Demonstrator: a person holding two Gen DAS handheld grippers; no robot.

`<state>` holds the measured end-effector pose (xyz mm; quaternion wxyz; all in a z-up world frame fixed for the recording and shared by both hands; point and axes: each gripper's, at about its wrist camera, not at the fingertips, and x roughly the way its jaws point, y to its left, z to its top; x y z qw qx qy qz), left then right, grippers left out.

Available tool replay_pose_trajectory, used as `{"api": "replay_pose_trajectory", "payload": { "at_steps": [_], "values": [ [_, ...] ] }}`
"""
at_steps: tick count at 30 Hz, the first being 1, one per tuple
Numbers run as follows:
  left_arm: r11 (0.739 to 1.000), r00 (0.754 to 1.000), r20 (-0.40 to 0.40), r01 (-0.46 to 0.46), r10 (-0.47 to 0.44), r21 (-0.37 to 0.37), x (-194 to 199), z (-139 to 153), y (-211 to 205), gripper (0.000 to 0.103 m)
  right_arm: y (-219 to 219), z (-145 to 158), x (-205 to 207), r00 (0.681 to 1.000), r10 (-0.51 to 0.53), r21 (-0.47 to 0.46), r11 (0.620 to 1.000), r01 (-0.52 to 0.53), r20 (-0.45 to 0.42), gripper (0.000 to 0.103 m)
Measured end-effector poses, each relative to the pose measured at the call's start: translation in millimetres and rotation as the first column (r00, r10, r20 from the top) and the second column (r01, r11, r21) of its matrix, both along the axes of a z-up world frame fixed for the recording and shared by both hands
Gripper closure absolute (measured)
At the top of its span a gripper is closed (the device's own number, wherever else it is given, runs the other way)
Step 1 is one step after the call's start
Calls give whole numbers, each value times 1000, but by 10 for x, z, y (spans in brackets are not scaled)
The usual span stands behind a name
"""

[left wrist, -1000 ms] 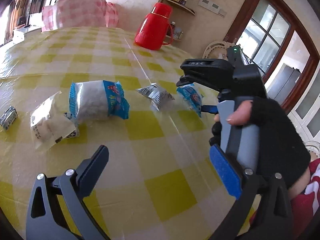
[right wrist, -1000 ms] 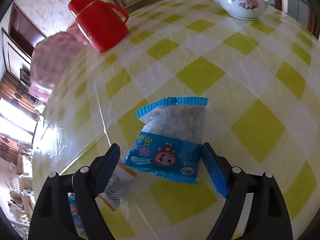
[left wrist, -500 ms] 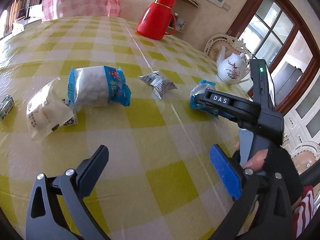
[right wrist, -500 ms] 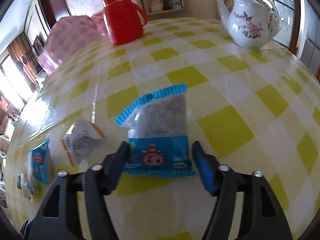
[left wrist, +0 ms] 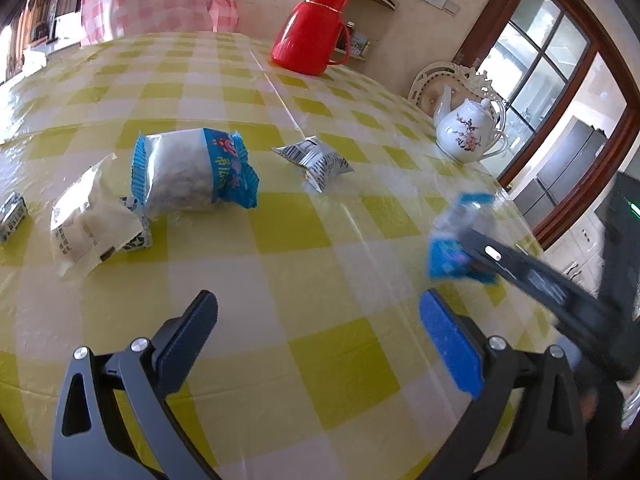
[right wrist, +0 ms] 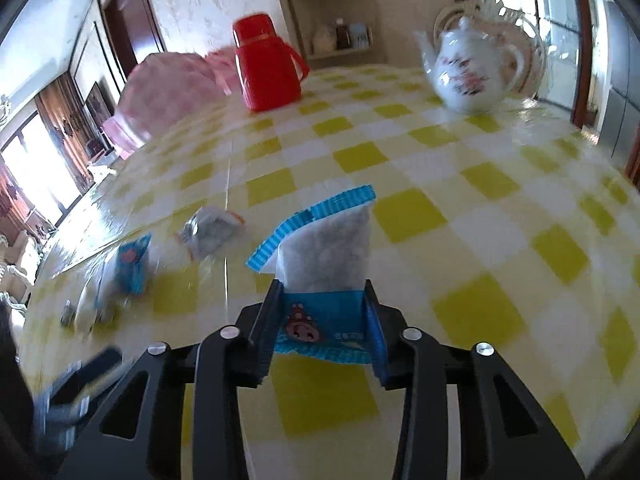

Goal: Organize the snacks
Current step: 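Grasp the blue cartoon-printed packet with the right tool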

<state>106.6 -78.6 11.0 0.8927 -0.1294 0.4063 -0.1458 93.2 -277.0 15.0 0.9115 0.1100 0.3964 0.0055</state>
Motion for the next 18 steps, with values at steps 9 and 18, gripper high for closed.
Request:
{"api": "replay_pose_trajectory", "payload": {
  "at_steps": [9,18],
  "values": [
    [995,997,9,76,-76,67,-55,11,-180,2,-266,-75,-407,1000,-23,48,999,22,16,91],
    [995,998,-15,56,-55,82,-31,-29,-180,2,-524,-162,-247,994,-91,206,973,102,-61,29]
  ]
}}
